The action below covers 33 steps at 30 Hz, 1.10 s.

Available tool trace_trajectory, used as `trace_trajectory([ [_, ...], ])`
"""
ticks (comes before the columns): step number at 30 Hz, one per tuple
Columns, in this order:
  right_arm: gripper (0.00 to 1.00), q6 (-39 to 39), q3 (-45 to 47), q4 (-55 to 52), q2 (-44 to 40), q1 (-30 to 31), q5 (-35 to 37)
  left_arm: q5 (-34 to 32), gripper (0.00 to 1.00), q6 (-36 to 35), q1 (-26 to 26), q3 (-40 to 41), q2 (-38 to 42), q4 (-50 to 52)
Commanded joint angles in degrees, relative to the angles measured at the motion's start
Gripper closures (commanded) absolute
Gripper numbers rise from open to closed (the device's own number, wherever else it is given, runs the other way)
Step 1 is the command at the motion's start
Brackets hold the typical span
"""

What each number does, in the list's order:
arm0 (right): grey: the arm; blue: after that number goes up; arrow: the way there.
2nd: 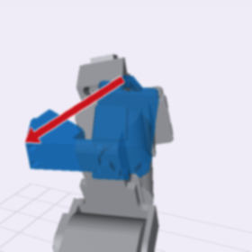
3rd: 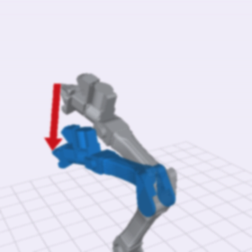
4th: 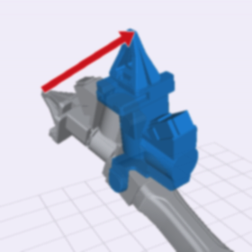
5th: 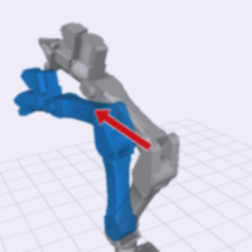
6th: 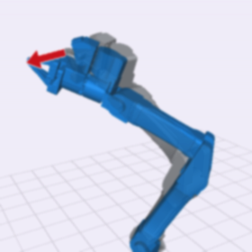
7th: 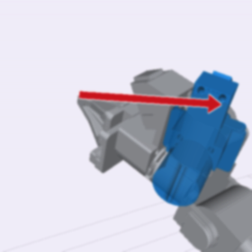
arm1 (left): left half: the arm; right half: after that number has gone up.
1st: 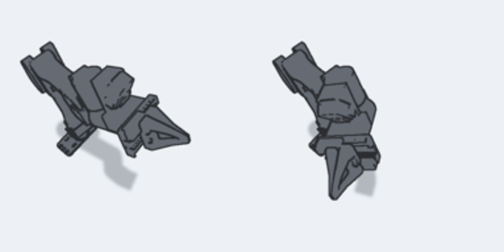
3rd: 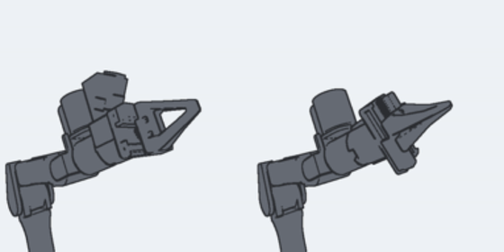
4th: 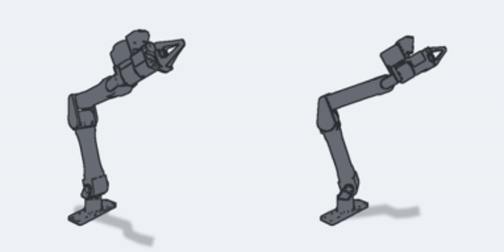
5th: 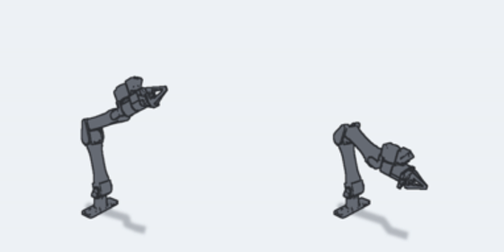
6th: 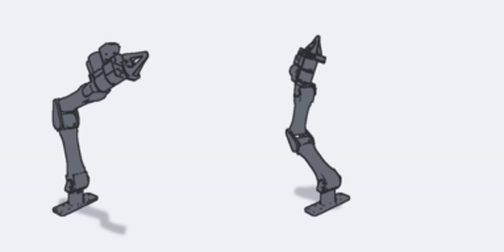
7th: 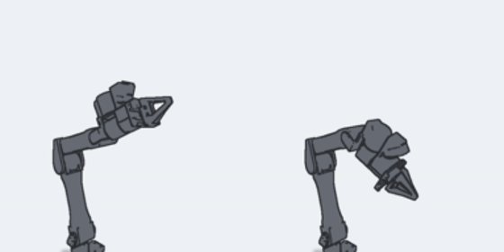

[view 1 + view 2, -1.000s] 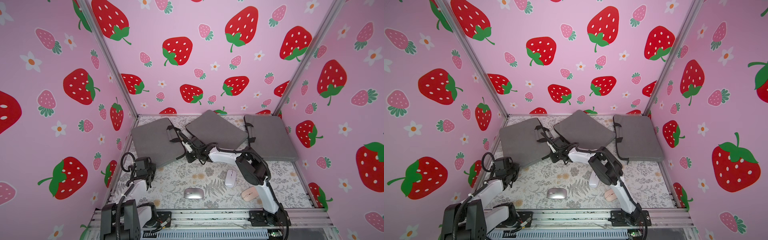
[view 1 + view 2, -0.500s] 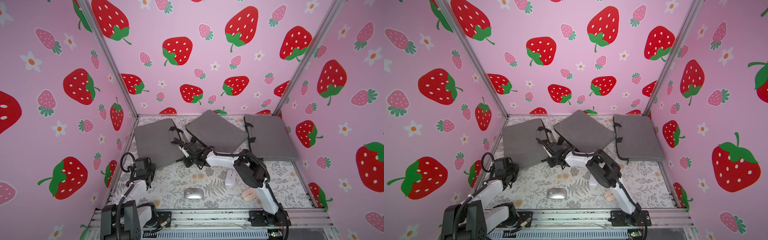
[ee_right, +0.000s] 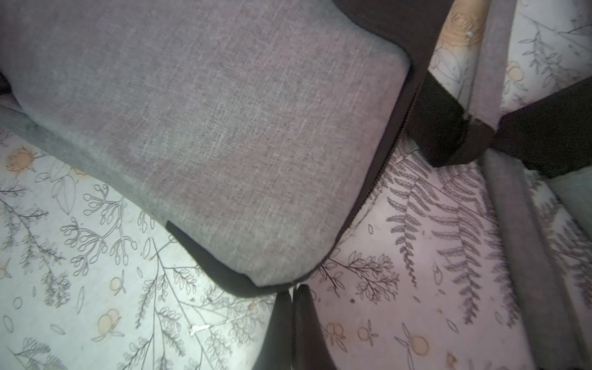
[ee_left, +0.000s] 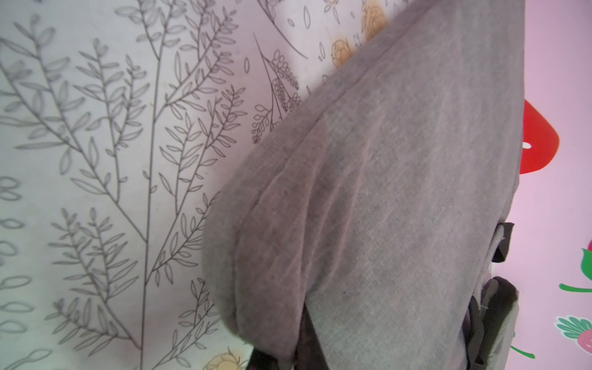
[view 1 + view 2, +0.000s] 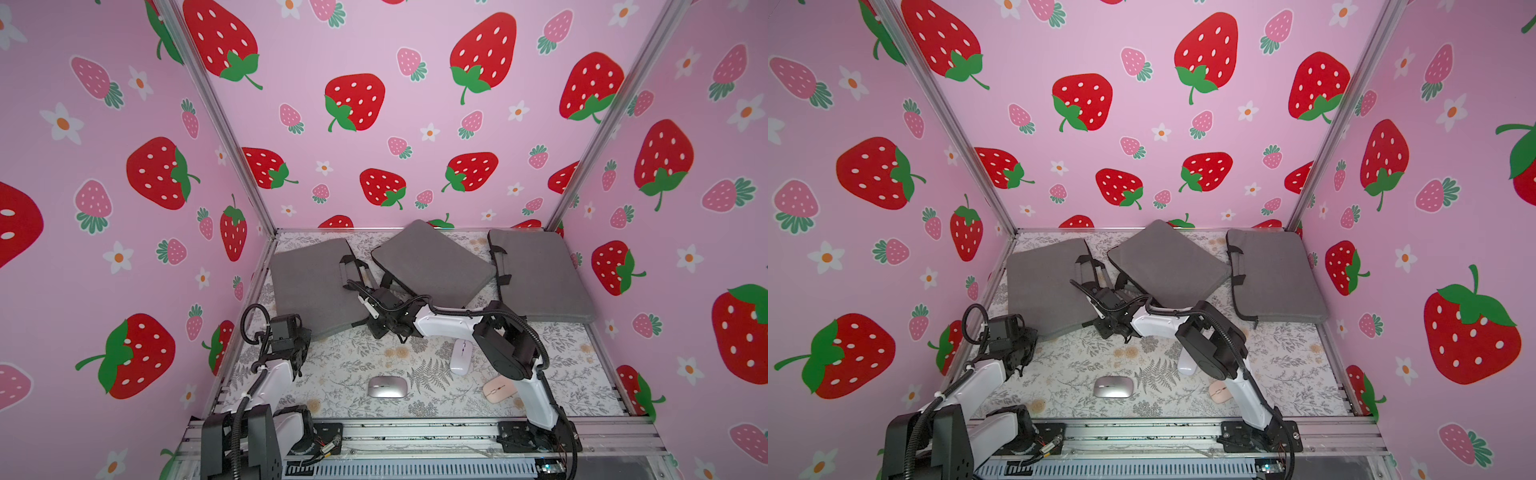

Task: Put the mouse into the laptop bag
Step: Unzip the zipper on the zippered laptop bag.

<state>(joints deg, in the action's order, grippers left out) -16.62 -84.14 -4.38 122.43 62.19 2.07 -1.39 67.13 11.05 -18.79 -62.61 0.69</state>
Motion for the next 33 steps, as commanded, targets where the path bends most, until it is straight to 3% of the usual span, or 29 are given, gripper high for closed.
trace_trajectory([
  [1, 1.00, 0.19, 0.36, -0.72, -2.67, 0.21, -2.17, 0.04, 1.00, -0.75, -0.06, -0.20, -0.77, 5.63],
  [4, 1.00, -0.43, -0.13, -0.78, -2.25, 0.30, -4.09, 3.35, 1.00, -0.51, -0.08, -0.15, -0.65, 4.87],
  [5, 1.00, -0.64, -0.41, -0.87, -2.09, 0.31, -4.41, 5.26, 0.87, -0.43, -0.06, -0.02, -0.46, 4.07],
  [7, 1.00, -0.86, -0.88, -1.27, -1.77, 0.38, -4.61, 8.11, 0.52, 0.91, -0.46, 0.74, 0.19, 2.64],
  [10, 1.00, -1.04, -1.53, -2.01, -1.59, 0.47, -4.70, 12.09, 0.33, 1.79, -0.71, 0.34, 1.11, 3.72],
  [12, 1.00, -1.13, -1.57, -2.21, -1.68, 0.53, -4.61, 13.51, 0.28, 2.03, -1.14, -0.49, 1.37, 5.24],
  [17, 1.00, -1.13, -1.82, -2.57, -1.85, 0.71, -4.44, 14.99, 0.27, 3.63, -3.36, -0.59, 0.85, 4.30],
  [19, 1.00, -1.13, -1.82, -2.60, -1.87, 0.89, -4.42, 14.06, 0.28, 4.51, -4.21, 0.17, 0.61, 2.11],
  [21, 1.00, -1.13, -1.80, -2.69, -1.92, 1.08, -4.53, 12.91, 0.36, 5.08, -5.19, 0.50, -0.09, 0.36],
  [23, 1.00, -1.02, -1.65, -2.74, -1.94, 1.31, -4.40, 12.24, 0.59, 5.37, -5.73, 0.54, -1.48, -1.38],
  [26, 1.00, -0.96, -1.39, -2.67, -2.03, 1.52, -4.41, 12.11, 0.84, 5.73, -5.89, 0.42, -3.81, -3.34],
  [29, 1.00, -0.95, -1.20, -2.65, -1.89, 1.70, -4.26, 12.54, 0.99, 5.84, -5.87, -0.12, -6.03, -4.41],
  [33, 1.00, -0.96, -1.20, -2.62, -1.58, 2.22, -4.38, 13.25, 1.00, 6.17, -5.87, -0.65, -7.69, -5.21],
])
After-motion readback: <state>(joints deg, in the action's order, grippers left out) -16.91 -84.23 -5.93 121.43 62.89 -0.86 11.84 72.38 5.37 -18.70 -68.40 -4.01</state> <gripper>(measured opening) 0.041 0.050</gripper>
